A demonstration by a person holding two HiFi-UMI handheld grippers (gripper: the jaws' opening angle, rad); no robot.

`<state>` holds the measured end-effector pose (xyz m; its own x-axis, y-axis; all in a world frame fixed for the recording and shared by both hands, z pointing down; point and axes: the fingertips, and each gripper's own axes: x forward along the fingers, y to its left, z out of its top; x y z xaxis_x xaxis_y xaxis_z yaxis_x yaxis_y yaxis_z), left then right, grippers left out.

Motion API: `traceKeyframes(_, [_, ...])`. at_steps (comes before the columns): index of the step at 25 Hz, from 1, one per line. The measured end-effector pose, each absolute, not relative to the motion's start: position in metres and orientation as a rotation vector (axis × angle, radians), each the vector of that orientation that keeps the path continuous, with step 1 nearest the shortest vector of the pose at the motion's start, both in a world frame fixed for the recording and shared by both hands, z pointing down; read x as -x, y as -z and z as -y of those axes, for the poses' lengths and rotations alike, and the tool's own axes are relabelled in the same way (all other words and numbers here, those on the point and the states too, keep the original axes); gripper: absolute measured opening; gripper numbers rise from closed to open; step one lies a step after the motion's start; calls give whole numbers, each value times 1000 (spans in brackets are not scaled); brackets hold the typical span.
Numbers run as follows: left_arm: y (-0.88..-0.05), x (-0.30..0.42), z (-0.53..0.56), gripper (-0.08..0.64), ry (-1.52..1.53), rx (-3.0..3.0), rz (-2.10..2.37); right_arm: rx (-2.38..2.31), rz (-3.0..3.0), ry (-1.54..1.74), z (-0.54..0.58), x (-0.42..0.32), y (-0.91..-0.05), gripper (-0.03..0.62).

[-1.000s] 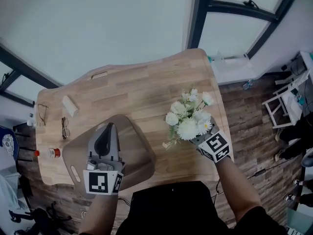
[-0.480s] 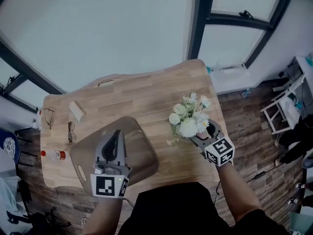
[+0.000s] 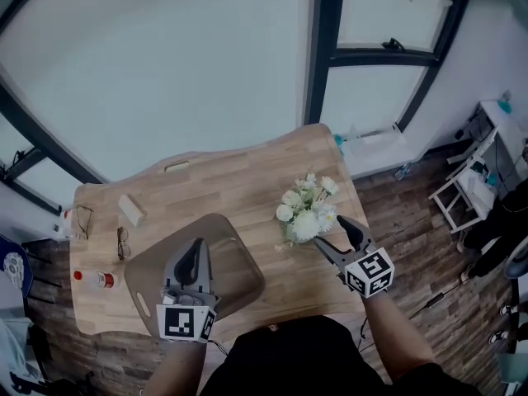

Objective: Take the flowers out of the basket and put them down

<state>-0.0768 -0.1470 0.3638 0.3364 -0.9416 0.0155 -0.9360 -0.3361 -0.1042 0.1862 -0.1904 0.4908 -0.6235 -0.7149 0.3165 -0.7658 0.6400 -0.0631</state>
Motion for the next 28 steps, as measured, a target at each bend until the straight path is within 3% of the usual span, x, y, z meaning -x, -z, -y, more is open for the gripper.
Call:
traceKeyframes(6, [-361, 83, 144, 5, 103, 2492, -1767, -1237, 2625, -233, 179, -195, -464, 321])
traceKeyframes(10, [-365, 86, 141, 5, 113, 2497, -1772, -1374, 2629, -181, 176, -213, -440, 119])
traceKeyframes(14, [-364, 84, 140, 5, 108, 2499, -1764, -1439, 2652, -184, 173, -224, -425, 23])
traceKeyframes(28, [-359, 88, 146, 5, 110, 2482, -1774, -1483, 2658, -198, 176, -231, -421, 21])
